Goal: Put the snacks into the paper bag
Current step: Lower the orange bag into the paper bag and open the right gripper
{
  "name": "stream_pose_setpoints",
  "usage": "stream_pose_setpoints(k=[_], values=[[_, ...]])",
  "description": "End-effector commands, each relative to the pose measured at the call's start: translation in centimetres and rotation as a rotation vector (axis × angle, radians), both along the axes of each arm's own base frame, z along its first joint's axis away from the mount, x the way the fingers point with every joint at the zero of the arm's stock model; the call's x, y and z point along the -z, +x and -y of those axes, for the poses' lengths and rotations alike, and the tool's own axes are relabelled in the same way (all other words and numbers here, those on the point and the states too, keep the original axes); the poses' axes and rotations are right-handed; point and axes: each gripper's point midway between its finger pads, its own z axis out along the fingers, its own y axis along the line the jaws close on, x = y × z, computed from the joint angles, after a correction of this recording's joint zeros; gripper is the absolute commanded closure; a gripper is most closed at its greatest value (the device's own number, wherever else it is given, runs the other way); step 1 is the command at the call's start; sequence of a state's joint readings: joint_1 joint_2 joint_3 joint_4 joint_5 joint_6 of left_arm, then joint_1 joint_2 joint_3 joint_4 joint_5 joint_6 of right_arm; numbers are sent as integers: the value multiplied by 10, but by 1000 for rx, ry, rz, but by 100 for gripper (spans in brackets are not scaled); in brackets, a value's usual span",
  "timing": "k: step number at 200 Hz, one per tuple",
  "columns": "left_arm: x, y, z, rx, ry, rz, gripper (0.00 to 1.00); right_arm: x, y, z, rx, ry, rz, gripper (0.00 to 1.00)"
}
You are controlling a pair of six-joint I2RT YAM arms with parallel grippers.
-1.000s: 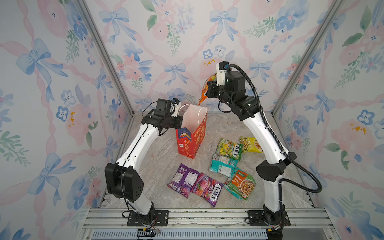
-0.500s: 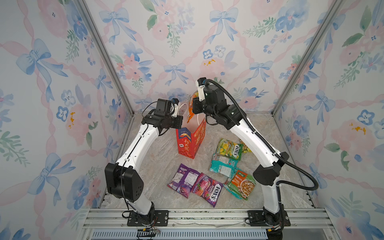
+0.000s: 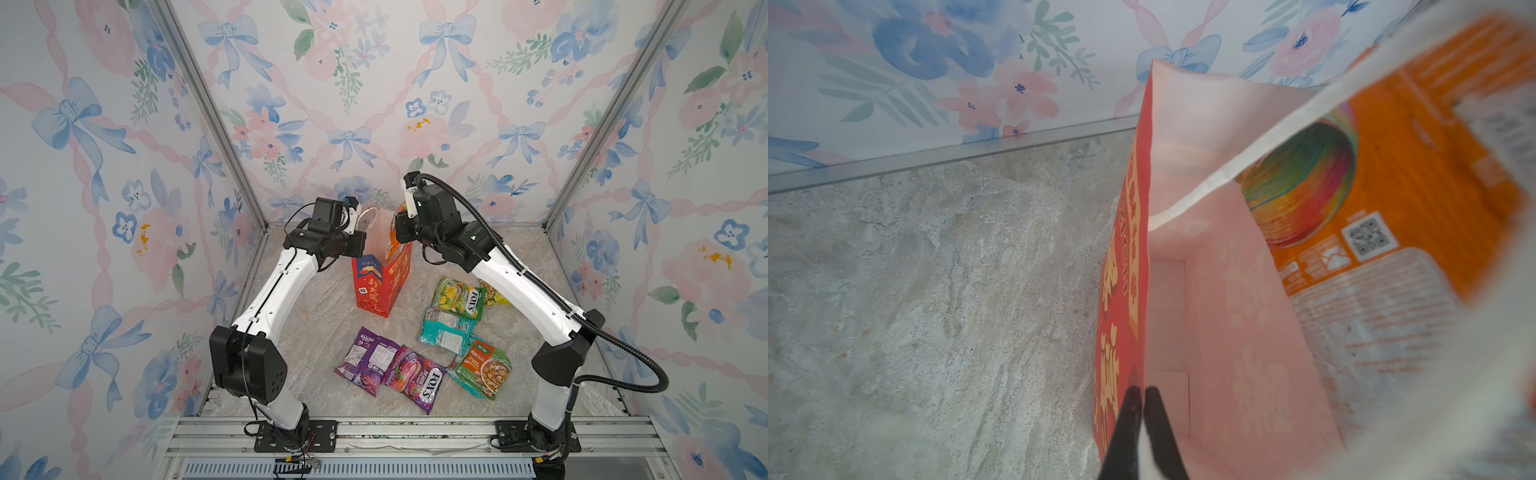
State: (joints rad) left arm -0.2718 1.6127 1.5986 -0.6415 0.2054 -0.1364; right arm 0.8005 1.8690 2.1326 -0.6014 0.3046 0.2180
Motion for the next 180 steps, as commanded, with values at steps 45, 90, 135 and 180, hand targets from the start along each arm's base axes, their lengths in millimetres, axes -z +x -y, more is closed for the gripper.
stream_pose_setpoints(k=[45,90,135,180], values=[[-6,-9,-4,-21,-4,5,100,-6,-14,9,20,43,9,100],[-10,-11,-2,-20,-15,9,100,13,-18,14,27,15,-37,100],[-12,-12,0,-6,-30,8,100,34,-19,20,48,-11,-73,100],[-13,-13,1,-4,-33,10,100,45,-10,19,56,-24,-90,100]])
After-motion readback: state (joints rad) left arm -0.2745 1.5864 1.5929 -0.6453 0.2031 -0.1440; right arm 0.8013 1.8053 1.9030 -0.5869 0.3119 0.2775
